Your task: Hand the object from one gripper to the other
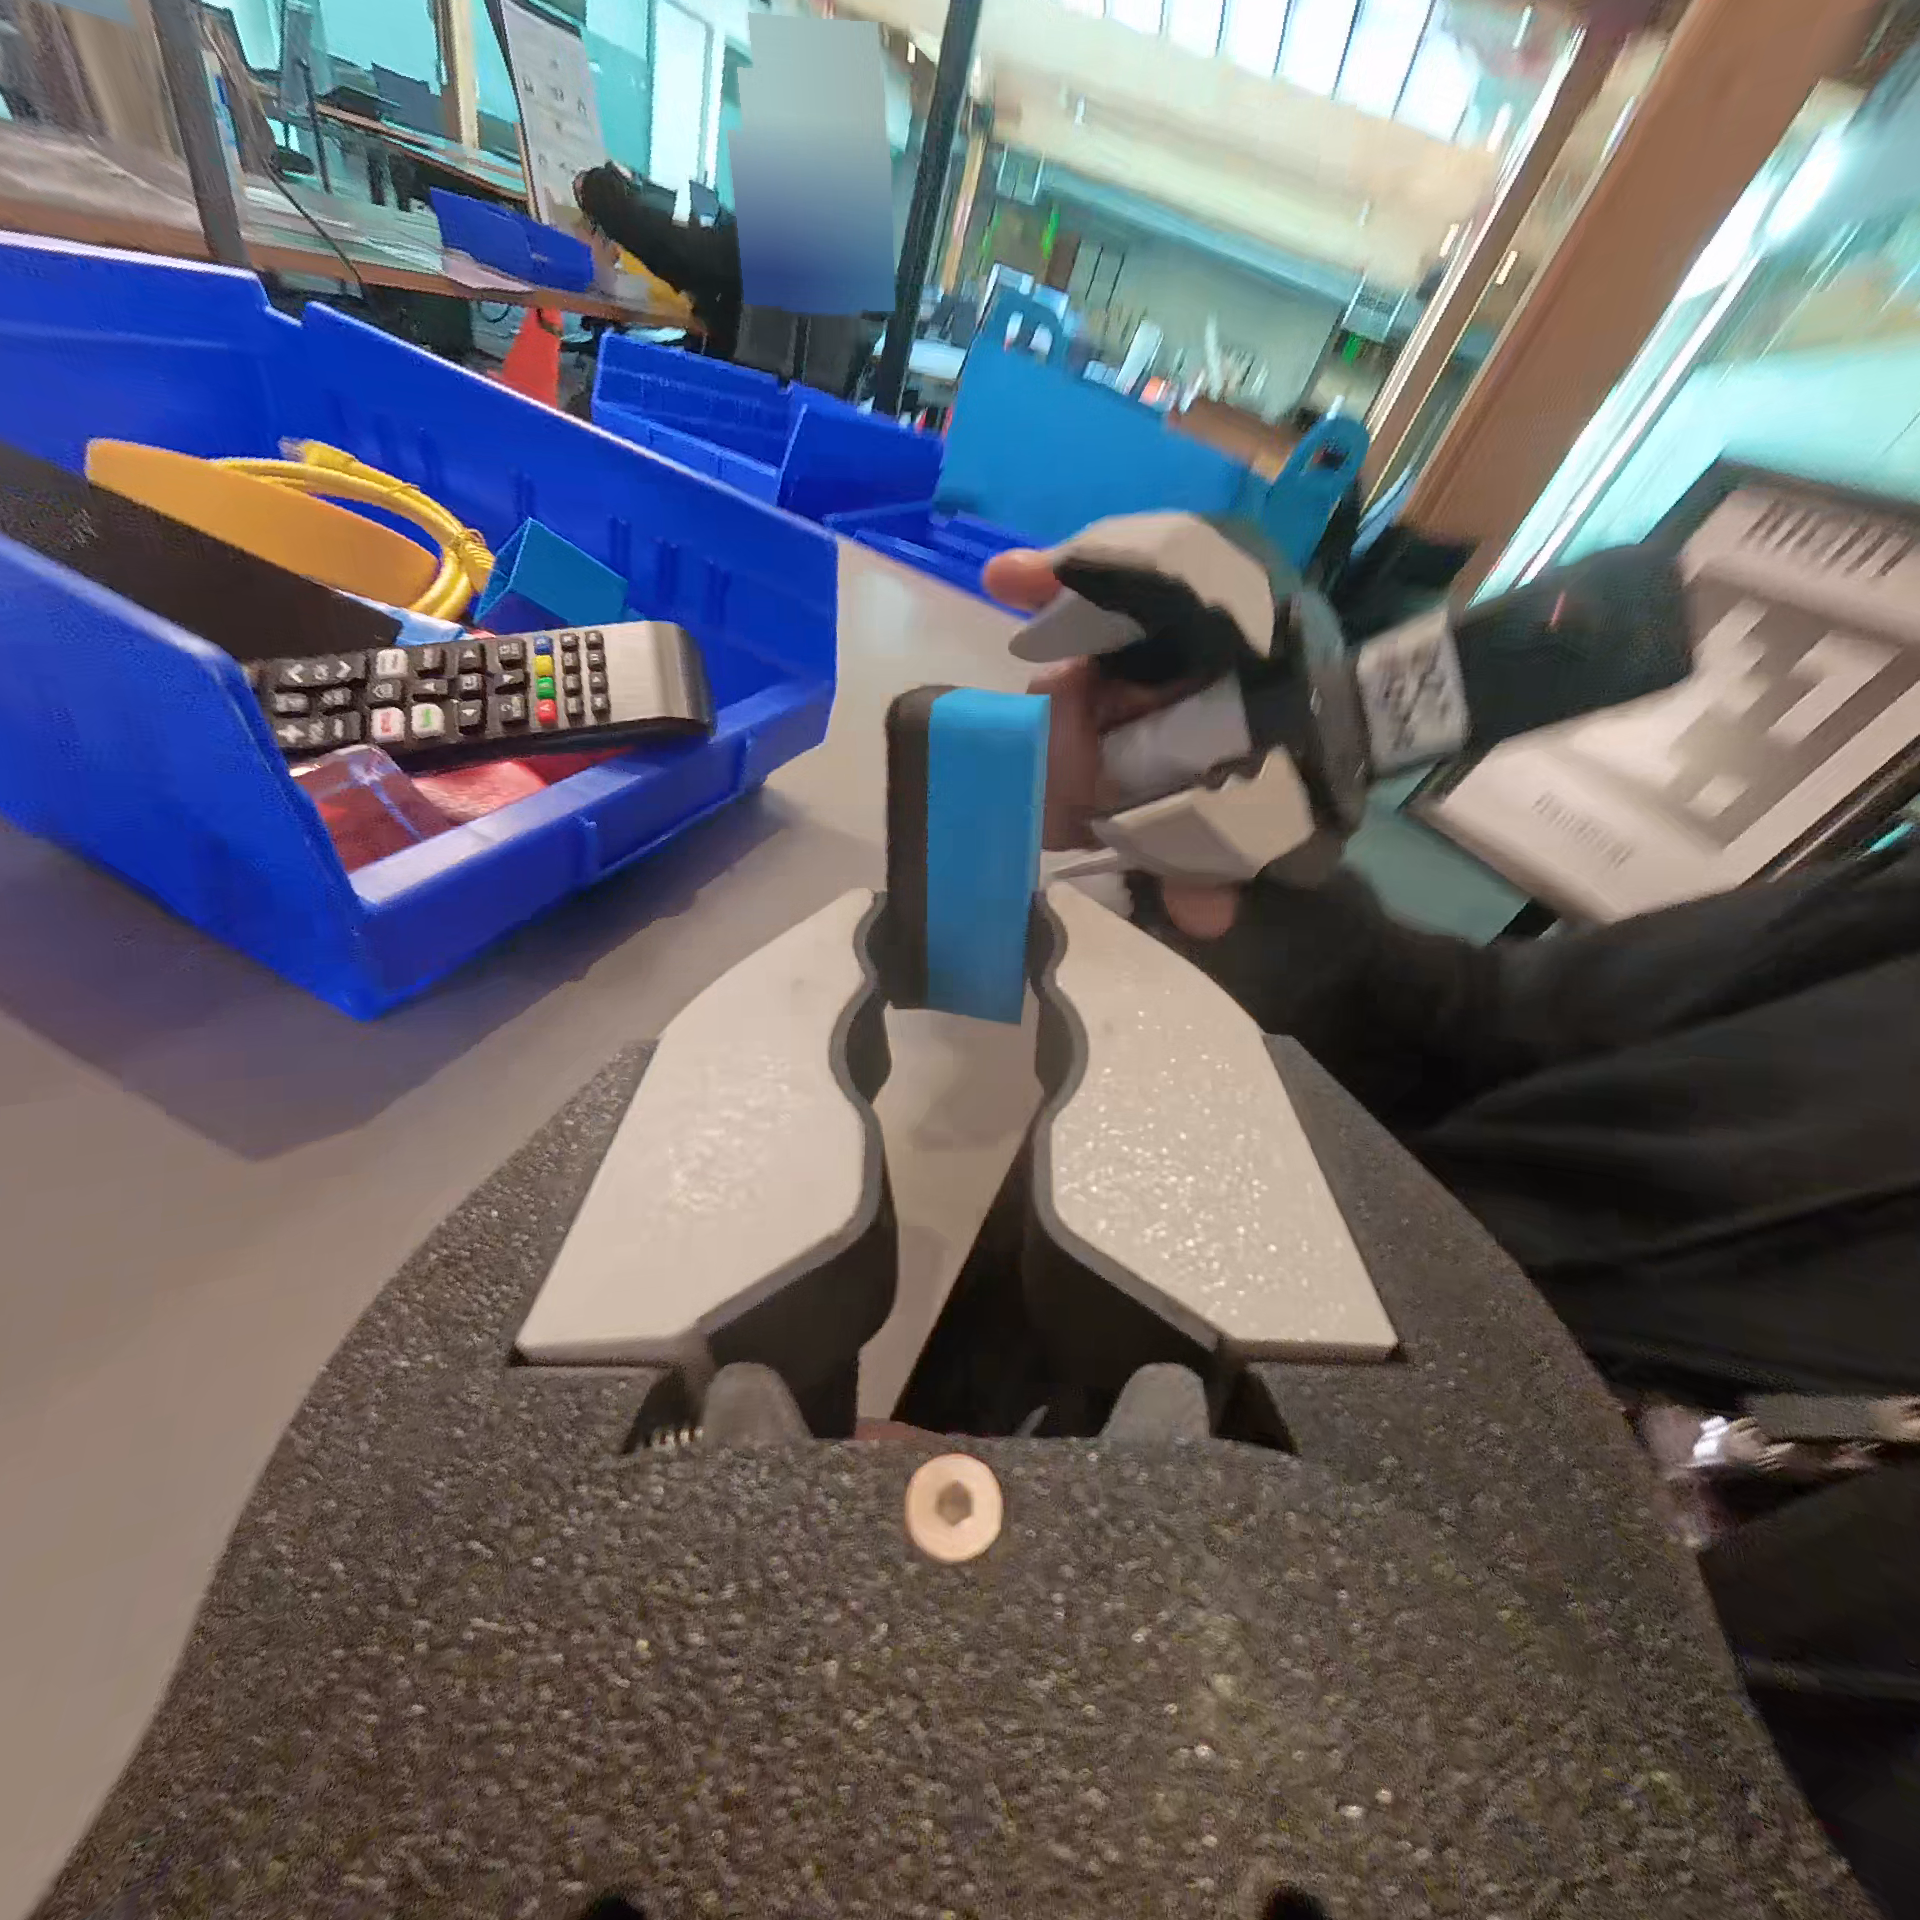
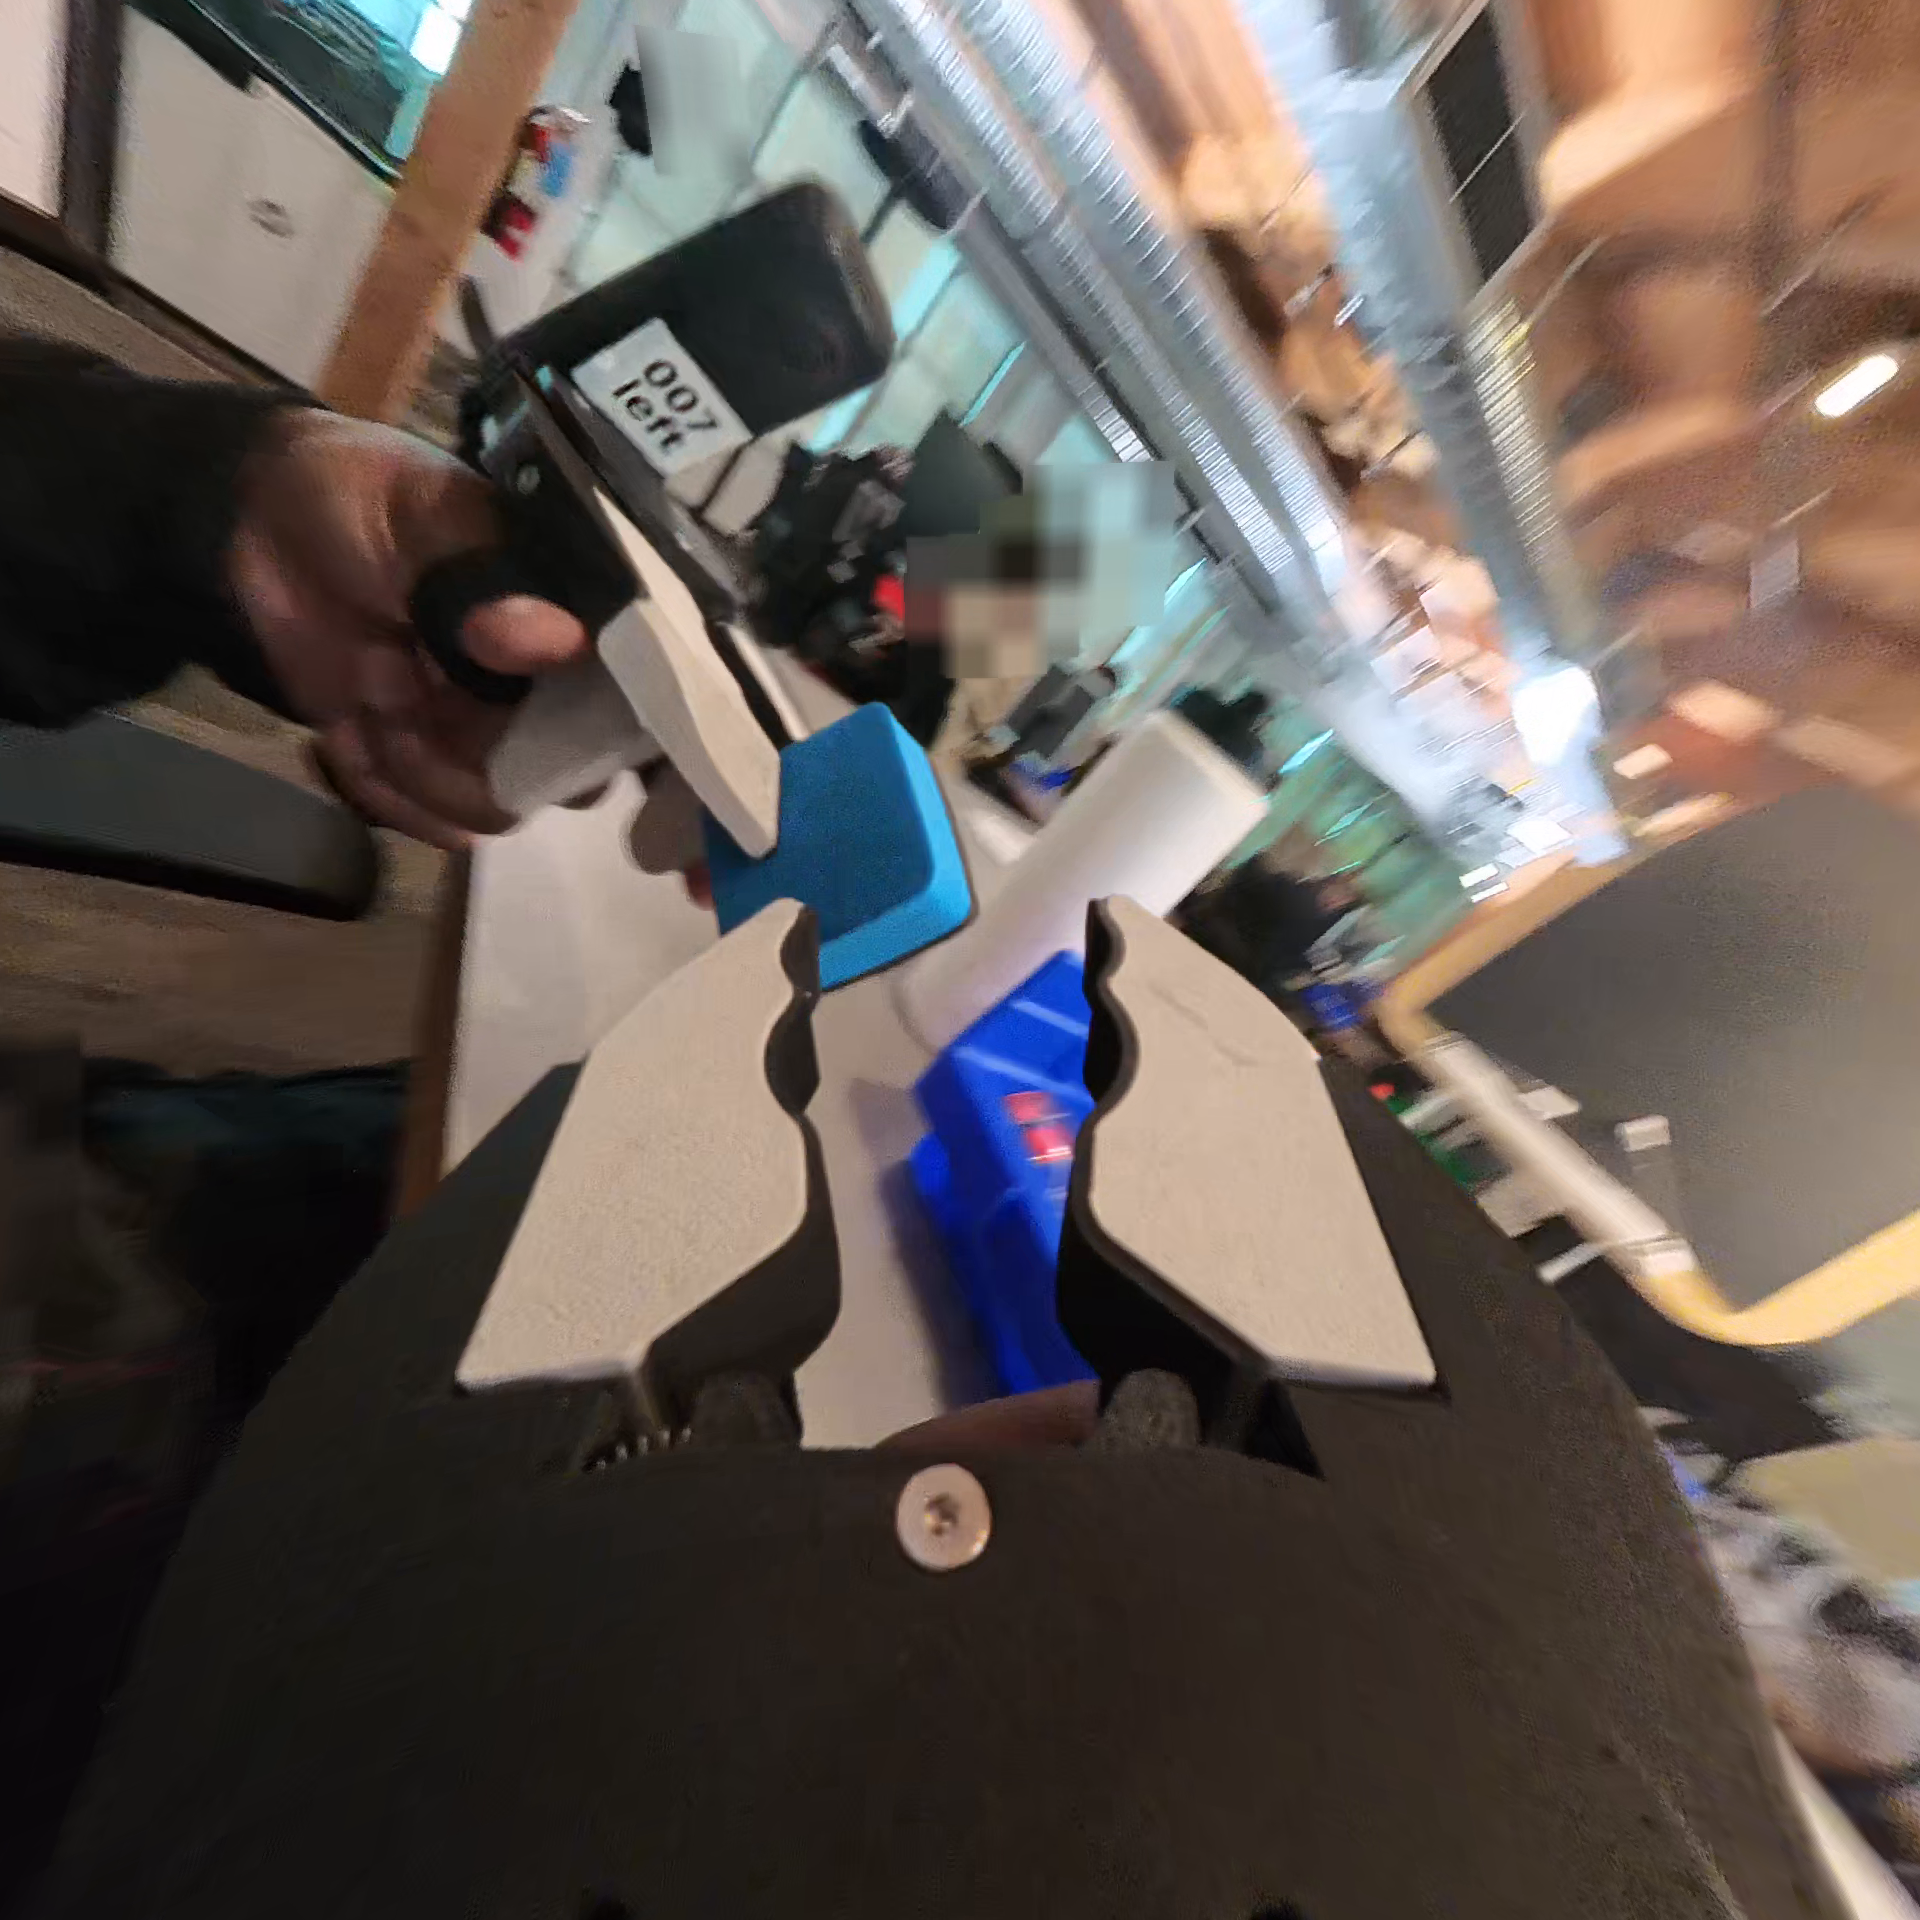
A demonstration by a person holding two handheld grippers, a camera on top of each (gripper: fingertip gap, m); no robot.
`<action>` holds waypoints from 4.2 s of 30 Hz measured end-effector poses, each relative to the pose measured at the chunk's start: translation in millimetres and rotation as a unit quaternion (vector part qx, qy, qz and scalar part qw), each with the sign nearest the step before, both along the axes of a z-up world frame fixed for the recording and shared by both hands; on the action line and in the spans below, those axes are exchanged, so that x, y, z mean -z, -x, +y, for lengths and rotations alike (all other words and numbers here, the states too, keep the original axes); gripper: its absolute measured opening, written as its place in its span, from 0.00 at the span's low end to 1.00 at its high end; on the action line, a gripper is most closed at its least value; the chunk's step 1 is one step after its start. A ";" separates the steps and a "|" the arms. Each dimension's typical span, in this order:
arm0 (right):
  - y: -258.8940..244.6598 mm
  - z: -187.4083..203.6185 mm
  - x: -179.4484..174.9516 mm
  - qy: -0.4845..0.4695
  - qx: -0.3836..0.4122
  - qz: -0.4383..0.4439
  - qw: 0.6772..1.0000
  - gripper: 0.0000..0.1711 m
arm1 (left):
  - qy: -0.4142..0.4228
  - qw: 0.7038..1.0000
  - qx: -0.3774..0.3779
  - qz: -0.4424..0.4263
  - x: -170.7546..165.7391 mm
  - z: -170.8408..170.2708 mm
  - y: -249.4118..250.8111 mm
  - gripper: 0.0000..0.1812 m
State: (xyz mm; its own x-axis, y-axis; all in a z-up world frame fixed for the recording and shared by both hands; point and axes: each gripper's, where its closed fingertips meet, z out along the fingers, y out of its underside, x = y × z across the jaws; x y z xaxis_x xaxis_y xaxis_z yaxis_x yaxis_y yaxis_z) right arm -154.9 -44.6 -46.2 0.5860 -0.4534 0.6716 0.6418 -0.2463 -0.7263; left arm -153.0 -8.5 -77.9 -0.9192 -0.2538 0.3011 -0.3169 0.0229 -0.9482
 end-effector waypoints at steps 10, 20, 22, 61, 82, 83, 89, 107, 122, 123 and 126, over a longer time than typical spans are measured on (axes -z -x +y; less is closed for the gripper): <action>-15.0 2.0 8.8 0.137 0.215 -0.347 0.902 0.37 | 0.121 0.969 0.060 0.208 4.3 -14.6 2.3 0.14; -22.1 10.8 28.4 0.205 0.225 -0.389 0.869 0.35 | 0.126 0.956 0.074 0.254 10.7 -23.1 5.6 0.13; -20.8 11.6 28.3 0.203 0.222 -0.391 0.870 0.32 | 0.123 0.955 0.077 0.257 12.1 -25.4 7.2 0.13; -16.2 15.6 11.2 -0.014 0.056 0.016 0.998 0.24 | 0.307 0.931 -0.003 0.196 -30.5 -6.2 -18.8 0.32; -10.0 35.7 22.4 0.003 0.055 0.015 0.998 0.36 | 0.178 0.961 0.038 0.209 9.1 -57.3 12.8 0.32; -9.4 35.9 22.4 0.004 0.056 0.010 0.998 0.33 | 0.171 0.963 0.039 0.205 10.8 -59.2 14.3 0.32; -11.0 31.4 20.0 -0.004 0.059 0.011 0.998 0.15 | 0.145 0.976 0.040 0.159 7.3 -54.8 12.9 0.35; 33.6 21.7 1.9 -0.092 -0.259 0.315 0.909 0.14 | 0.144 0.982 0.100 -0.066 -22.7 -22.3 32.7 0.23; 2.4 12.7 -4.5 -0.053 -0.001 0.012 0.999 0.36 | 0.257 0.959 0.043 0.115 -36.4 -4.7 -0.7 0.13; 0.5 13.8 -2.8 -0.047 0.011 0.002 0.999 0.37 | 0.262 0.955 0.052 0.126 -36.6 -5.6 1.0 0.13; -0.5 15.2 -2.6 -0.041 0.039 -0.039 0.998 0.35 | 0.250 0.956 0.059 0.140 -31.3 -12.4 4.0 0.13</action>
State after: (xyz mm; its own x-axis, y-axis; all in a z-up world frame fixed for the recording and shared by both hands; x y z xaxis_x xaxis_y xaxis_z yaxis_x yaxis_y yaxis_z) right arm -154.4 -29.4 -43.7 0.4933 -0.5513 0.6729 0.6787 -0.2400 -0.6942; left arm -157.1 -20.9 -46.6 -0.7976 0.0868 0.5968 -0.5838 -0.3594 -0.7280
